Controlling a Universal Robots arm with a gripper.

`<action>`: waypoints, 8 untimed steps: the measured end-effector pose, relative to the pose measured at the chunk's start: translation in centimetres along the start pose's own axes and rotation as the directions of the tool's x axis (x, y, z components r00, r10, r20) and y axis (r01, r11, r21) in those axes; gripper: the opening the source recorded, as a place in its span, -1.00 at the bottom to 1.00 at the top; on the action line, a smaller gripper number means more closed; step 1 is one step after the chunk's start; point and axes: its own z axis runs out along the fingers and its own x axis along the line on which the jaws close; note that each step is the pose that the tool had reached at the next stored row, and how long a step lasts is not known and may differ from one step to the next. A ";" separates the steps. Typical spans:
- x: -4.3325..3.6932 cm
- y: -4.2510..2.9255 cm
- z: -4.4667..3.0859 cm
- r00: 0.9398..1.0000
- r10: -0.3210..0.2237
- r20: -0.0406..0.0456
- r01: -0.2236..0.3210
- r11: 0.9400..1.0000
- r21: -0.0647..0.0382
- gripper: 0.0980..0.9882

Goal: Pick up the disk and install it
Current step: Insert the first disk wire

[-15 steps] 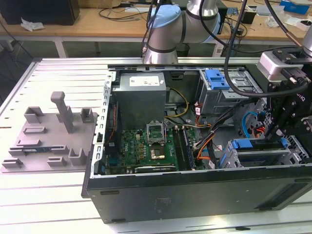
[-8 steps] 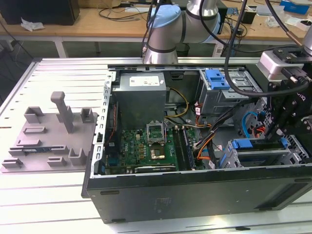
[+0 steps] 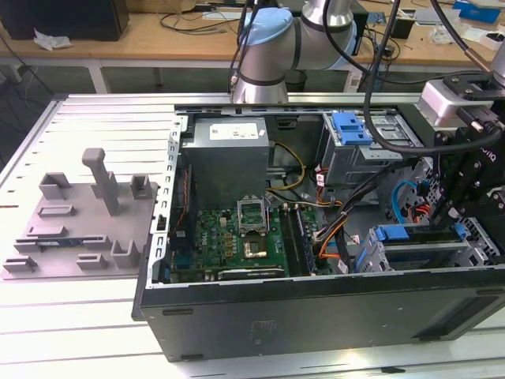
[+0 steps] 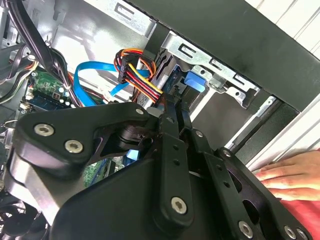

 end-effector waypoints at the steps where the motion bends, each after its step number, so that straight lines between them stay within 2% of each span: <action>1: 0.00 0.00 0.00 1.000 0.000 0.000 0.000 1.000 0.000 -0.85; 8: -0.09 0.00 0.04 1.000 0.000 0.000 0.000 1.000 0.000 -0.85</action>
